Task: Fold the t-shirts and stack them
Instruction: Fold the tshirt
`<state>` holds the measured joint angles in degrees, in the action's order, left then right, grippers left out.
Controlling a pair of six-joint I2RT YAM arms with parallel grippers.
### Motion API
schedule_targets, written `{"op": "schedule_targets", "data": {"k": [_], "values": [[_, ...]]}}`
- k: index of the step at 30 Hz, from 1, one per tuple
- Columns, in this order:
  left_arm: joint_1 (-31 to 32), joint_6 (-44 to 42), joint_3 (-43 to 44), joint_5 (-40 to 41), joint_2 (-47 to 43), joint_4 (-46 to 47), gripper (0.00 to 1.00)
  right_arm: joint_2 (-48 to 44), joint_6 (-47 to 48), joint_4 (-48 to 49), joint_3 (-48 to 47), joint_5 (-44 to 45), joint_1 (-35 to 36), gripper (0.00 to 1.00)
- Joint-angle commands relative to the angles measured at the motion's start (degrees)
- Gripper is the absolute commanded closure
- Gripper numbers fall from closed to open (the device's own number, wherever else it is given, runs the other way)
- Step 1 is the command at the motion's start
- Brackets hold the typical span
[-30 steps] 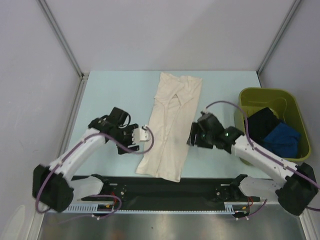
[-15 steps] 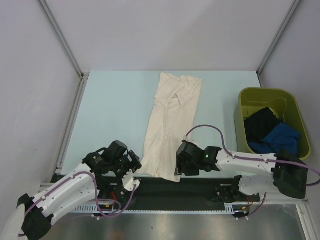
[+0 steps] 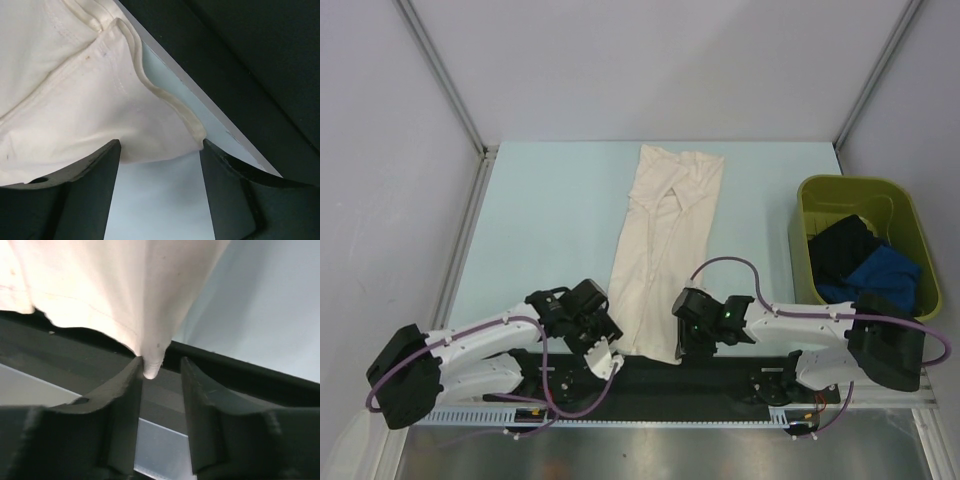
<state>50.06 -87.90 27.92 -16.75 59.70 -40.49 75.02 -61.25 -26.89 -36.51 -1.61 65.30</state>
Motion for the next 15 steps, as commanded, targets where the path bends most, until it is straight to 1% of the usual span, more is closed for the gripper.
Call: {"op": "schedule_targets", "data": {"k": [1,2,3,4,5,6,7,9,10,12,13,15], "values": [[1.0,3.3,1.7,0.4,3.5,2.7,0.31,1.4,-1.0,0.2,-0.2,0.0,-0.8,0.65],[1.1,3.8,2.6,0.4,4.4,2.4,0.39,2.0,-0.9,0.4,-0.3,-0.3,-1.0,0.70],[1.1,3.8,2.9,0.4,5.5,2.0,0.42,2.1,-0.5,0.4,-0.4,-0.8,-1.2,0.79],[1.2,3.8,3.1,0.2,5.9,1.4,0.46,2.3,-0.2,0.4,-0.4,-1.3,-1.5,0.83],[1.3,3.8,3.3,-0.1,6.2,1.3,0.52,2.4,0.0,0.1,-0.5,-1.4,-1.7,0.86],[1.3,3.8,3.4,-1.2,6.5,1.2,0.55,2.0,0.3,-0.3,-0.4,-1.4,-1.9,0.92],[1.4,4.7,3.5,-1.8,6.6,1.5,0.59,1.7,0.4,-0.7,-0.4,-1.2,-2.6,0.96],[1.7,7.1,4.6,-2.8,7.3,2.4,0.90,0.3,0.8,-1.9,-0.4,-1.4,-3.9,1.00],[1.7,11.1,5.3,-2.8,7.8,3.7,1.00,-0.3,1.4,-2.2,-0.7,-2.0,-5.3,1.00],[1.1,14.4,8.5,-1.9,10.4,4.4,1.00,-1.5,2.2,-3.2,-1.4,-2.6,-7.2,1.00],[0.3,17.5,10.1,-2.4,11.7,4.1,1.00,-2.4,3.5,-3.5,-1.9,-3.6,-8.5,1.00],[-4.3,20.0,16.6,-4.7,15.7,2.7,1.00,-3.2,5.3,-4.7,-3.9,-4.5,-13.1,1.00]]}}
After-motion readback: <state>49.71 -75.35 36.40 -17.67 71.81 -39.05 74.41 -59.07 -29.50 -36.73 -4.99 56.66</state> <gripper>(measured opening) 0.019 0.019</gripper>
